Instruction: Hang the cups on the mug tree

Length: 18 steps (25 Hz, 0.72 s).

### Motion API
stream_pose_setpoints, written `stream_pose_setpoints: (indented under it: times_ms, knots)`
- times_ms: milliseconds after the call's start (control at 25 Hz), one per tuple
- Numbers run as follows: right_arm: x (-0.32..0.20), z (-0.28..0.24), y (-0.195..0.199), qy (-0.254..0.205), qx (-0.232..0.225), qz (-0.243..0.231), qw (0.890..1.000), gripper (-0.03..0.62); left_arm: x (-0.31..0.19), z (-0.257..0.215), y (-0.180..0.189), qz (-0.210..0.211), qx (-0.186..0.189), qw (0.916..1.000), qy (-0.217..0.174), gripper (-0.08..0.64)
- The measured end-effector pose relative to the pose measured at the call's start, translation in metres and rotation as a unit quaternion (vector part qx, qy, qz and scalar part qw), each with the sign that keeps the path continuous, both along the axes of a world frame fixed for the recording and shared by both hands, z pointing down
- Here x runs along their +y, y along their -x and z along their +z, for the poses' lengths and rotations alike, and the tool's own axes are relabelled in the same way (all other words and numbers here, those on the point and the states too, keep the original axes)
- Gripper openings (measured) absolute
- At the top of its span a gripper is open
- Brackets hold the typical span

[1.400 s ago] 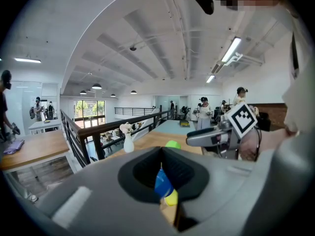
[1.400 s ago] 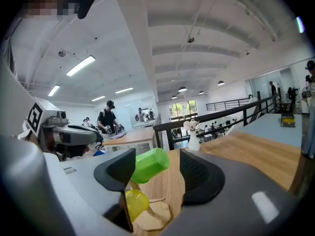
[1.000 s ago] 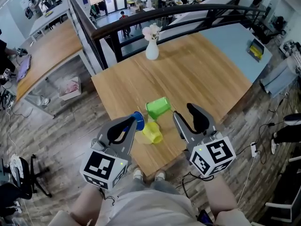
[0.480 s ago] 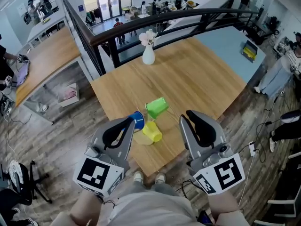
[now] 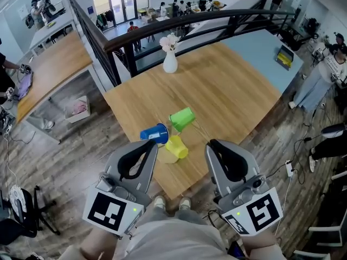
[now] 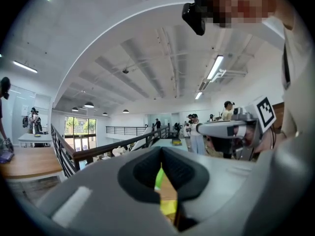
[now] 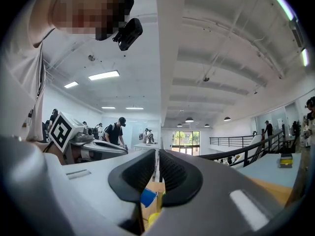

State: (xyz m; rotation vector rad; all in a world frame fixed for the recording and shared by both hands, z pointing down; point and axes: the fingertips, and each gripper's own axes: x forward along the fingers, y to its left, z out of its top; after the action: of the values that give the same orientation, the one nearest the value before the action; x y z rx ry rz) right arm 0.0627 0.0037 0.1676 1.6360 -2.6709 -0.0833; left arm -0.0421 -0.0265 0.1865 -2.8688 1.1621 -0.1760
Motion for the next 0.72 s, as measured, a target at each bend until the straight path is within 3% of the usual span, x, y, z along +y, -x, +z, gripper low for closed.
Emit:
stream_pose_setpoints:
  times_ms: [720]
  knots:
    - [0.041,0.034,0.034,0.053,-0.005,-0.017,0.998,0.002,0.044,0.039,0.013,0.019,-0.015,0.9984,0.050,0.003]
